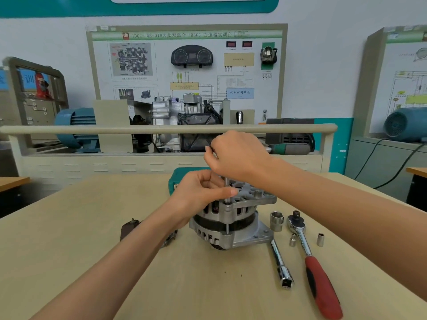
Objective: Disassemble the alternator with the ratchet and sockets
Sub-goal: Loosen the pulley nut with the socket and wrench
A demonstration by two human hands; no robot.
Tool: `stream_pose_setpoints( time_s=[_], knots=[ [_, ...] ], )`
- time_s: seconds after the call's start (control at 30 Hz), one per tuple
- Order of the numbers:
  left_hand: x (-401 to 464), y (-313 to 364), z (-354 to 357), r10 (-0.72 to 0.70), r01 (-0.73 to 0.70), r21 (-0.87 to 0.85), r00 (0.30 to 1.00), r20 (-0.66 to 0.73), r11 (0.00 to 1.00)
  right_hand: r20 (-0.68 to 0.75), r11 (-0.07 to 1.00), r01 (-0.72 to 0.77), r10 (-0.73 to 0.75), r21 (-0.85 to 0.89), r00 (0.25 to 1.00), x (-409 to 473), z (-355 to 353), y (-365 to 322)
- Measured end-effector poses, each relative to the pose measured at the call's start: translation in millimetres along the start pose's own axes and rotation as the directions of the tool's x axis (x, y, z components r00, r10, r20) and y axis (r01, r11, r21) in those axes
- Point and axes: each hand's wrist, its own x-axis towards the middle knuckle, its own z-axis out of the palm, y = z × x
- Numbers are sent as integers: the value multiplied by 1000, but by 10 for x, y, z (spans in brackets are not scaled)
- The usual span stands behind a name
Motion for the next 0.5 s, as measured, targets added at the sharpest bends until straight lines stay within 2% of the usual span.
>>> stream_pose_setpoints(
  time_s=[0.13,0.2,0.27,0.33,0.43,0.5],
  knots=[
    [-12,-17,48,24,-22,36,999,-48,999,-7,1000,-9,9,-18,1000,1,-6,5],
    [-38,-21,18,27,-28,27,999,34,999,-5,1000,-4,4,-24,1000,2,-2,7],
    [-59,-11,-17,37,-37,-5,985,171,999,-12,1000,-6,6,-27,1000,4,7,1],
    [-61,-6,-48,38,-33,-23,974,221,999,-21,1000,-13,13,-20,1000,4,11,-10],
    [-18,-1,-44,17,-12,-47,995,100,999,-21,1000,-9,9,-24,1000,0,-7,-26],
    [12,-4,22,16,-15,12,1000,-19,1000,-12,999,-10,9,-37,1000,2,-22,-35]
  ],
)
